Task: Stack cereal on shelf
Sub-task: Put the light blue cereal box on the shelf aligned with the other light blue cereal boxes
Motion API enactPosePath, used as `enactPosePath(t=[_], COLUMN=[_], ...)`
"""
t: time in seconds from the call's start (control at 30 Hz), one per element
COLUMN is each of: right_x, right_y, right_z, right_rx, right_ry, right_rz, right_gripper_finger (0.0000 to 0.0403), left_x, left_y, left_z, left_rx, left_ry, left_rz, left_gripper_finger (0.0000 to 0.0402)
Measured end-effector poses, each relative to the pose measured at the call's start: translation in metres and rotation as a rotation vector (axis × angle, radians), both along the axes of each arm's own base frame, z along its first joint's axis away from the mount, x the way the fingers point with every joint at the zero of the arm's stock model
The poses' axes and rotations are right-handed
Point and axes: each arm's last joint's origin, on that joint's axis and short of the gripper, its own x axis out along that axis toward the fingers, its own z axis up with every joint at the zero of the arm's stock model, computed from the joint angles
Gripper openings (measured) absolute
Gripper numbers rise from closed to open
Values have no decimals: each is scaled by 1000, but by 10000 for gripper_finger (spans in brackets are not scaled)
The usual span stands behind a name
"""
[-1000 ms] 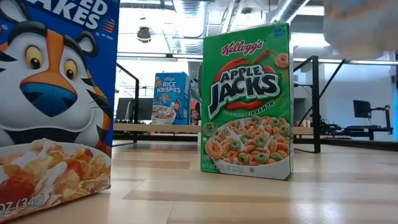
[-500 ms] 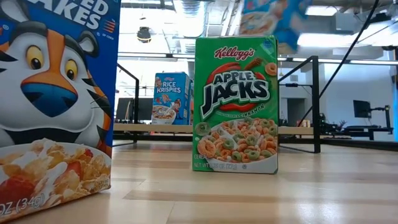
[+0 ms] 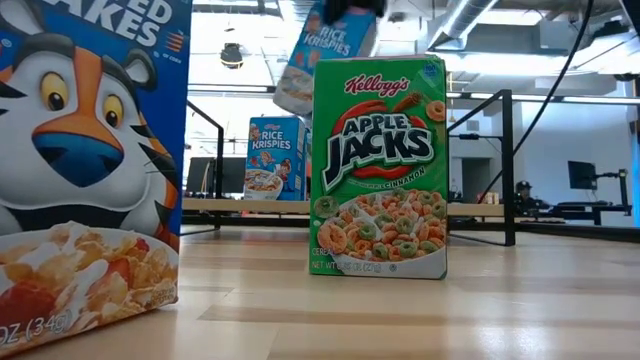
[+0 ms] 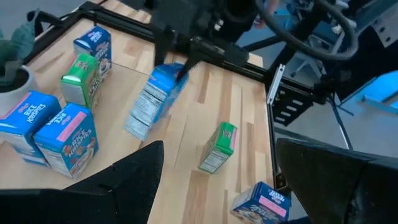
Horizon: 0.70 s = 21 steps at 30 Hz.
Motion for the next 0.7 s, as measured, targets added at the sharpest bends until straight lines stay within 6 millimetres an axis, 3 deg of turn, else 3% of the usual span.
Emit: enactPosePath(t=[0.23, 0.6, 0.7], right_x=[29, 52, 56], right_y=[-17, -24, -24], right_z=[-17, -57, -59], right_rx=[-82, -153, -166], right_ry=[-63, 42, 35], right_rz=[162, 305, 325], right_gripper_finger=[155, 160, 155], left_x=[1, 0, 0], left_y=[1, 4, 4], left_z=[0, 0, 0], left_rx=[-26, -50, -48], left_ry=[-5, -16, -19], left_rz=[57, 162, 181], left_gripper_finger=[300, 300, 300])
